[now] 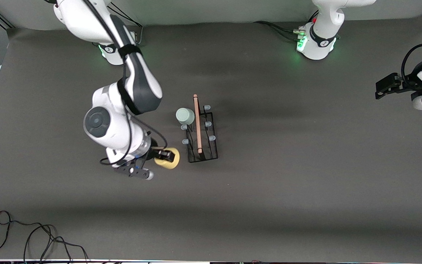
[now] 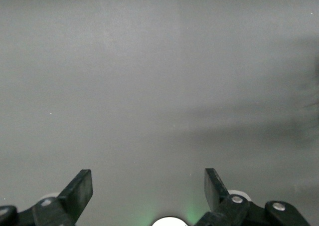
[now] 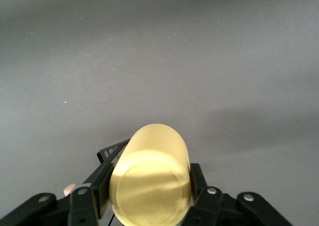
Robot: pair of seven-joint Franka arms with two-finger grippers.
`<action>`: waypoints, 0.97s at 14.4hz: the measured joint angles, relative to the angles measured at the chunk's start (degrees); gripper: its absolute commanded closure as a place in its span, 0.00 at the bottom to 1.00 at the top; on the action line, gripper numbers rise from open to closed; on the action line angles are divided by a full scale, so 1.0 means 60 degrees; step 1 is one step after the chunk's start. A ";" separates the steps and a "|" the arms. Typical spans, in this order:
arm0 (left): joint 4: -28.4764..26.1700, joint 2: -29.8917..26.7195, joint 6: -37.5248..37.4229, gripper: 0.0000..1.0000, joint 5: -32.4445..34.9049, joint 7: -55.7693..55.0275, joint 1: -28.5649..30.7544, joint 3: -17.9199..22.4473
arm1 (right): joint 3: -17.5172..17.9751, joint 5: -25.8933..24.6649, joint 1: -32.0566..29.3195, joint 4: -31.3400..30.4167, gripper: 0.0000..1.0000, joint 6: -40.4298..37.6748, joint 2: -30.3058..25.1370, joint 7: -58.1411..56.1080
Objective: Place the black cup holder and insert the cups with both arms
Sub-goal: 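Carry the yellow cup to the rack and hang it on a peg, then release the yellow cup and withdraw the right gripper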
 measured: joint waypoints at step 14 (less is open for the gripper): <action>0.0000 0.0001 0.0078 0.00 0.0005 -0.0001 0.0000 -0.0002 | 0.0016 -0.0708 0.1037 0.0034 0.15 -0.0310 0.0401 0.1897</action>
